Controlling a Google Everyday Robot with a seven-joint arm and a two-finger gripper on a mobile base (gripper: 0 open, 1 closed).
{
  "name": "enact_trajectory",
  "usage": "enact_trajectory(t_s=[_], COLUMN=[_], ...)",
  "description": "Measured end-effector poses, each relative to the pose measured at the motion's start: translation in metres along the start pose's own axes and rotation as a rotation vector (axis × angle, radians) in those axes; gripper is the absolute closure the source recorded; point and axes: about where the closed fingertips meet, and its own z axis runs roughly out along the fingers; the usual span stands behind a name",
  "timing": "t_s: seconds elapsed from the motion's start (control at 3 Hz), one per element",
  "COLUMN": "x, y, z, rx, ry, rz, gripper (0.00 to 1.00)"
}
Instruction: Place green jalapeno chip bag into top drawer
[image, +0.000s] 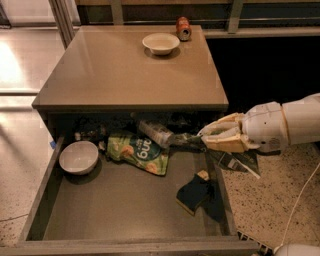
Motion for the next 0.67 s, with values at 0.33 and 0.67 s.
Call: enact_trajectory(t_s=[0.33,0.67], x=[0.0199,0.0199], y=[0.0143,0.0143], z=[0.0472,0.0472], rx=[-0.102,-0.102], ry=[0.049,0.049], rz=[0.006,0.006], gripper=[1.0,1.0])
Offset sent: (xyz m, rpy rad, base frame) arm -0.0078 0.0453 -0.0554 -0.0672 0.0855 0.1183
